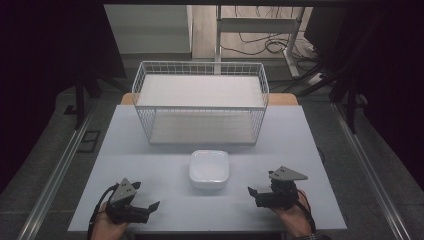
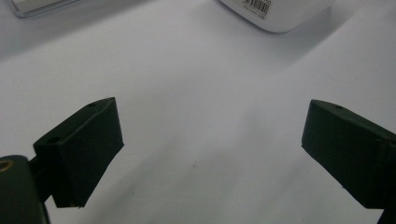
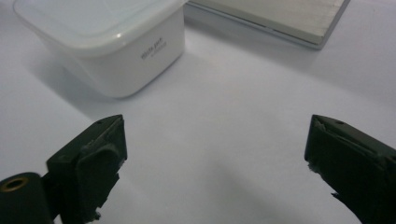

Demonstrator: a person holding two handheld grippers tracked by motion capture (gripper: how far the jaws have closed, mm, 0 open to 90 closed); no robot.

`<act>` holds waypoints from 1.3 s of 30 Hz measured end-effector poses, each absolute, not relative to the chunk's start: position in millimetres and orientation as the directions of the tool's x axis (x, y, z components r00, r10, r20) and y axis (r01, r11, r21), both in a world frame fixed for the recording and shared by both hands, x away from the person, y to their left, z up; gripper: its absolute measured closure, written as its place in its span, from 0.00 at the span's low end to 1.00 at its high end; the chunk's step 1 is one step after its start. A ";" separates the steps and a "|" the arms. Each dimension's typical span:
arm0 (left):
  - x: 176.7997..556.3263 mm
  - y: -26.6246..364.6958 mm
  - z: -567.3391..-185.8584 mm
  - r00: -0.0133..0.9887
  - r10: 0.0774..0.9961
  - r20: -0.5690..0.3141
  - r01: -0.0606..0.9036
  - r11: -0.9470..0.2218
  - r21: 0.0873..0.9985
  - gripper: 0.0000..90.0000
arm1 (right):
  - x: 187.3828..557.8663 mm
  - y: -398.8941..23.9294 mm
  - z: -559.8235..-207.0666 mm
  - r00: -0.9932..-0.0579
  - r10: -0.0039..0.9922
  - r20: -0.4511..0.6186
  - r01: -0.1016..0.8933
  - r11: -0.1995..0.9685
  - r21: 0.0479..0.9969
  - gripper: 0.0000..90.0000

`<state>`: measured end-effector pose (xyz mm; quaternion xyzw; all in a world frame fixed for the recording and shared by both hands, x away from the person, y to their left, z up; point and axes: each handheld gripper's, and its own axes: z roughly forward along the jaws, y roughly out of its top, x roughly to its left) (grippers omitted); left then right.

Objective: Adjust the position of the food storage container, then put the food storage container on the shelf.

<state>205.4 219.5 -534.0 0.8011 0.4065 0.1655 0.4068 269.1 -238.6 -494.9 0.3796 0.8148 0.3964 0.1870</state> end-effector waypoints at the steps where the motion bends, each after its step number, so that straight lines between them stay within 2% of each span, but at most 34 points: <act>1: 205.5 219.6 -534.2 0.615 0.785 -0.067 0.517 -0.338 0.786 0.05 | 267.7 -239.4 -497.4 -0.645 0.764 -0.002 0.470 0.399 0.787 0.04; 7: 206.6 222.9 -534.8 0.613 0.784 -0.101 0.515 -0.299 0.804 0.03 | 268.3 -238.9 -503.3 -0.669 0.744 -0.014 0.456 0.424 0.783 0.01; 15: 210.0 224.4 -534.3 0.591 0.786 -0.180 0.573 -0.252 0.780 0.04 | 269.5 -239.8 -503.2 -0.680 0.733 -0.001 0.464 0.431 0.774 0.01; 25: 215.7 211.5 -531.0 0.614 0.768 -0.182 0.574 -0.276 0.771 0.05 | 271.4 -233.2 -500.4 -0.719 0.694 0.044 0.458 0.425 0.781 0.02; 30: 219.1 201.3 -528.9 0.634 0.758 -0.155 0.559 -0.310 0.769 0.03 | 274.0 -226.5 -500.0 -0.731 0.681 0.048 0.454 0.434 0.778 0.02; 39: 232.5 199.6 -520.4 0.626 0.753 -0.203 0.555 -0.246 0.795 0.02 | 283.3 -216.6 -493.7 -0.735 0.673 0.089 0.463 0.400 0.791 0.03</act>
